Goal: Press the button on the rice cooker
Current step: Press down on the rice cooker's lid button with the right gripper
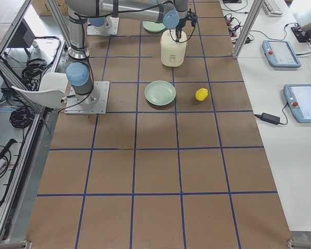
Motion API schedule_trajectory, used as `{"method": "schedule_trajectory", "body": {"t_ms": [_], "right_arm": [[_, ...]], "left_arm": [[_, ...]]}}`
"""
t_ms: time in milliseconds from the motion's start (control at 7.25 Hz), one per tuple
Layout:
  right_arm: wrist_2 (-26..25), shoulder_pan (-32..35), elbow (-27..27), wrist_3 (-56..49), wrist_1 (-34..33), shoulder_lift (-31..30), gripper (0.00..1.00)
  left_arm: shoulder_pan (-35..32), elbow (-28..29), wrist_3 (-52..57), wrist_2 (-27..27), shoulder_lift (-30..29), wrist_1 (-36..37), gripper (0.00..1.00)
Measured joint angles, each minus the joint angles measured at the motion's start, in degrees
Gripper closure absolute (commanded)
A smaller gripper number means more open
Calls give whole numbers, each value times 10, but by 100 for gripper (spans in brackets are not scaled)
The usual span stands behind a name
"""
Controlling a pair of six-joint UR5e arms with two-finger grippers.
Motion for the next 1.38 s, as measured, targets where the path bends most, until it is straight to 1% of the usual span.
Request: {"method": "schedule_trajectory", "body": {"t_ms": [1379], "right_arm": [[1, 3, 2, 1, 0, 10, 87]], "left_arm": [[0, 0, 0, 0, 0, 0, 0]]}}
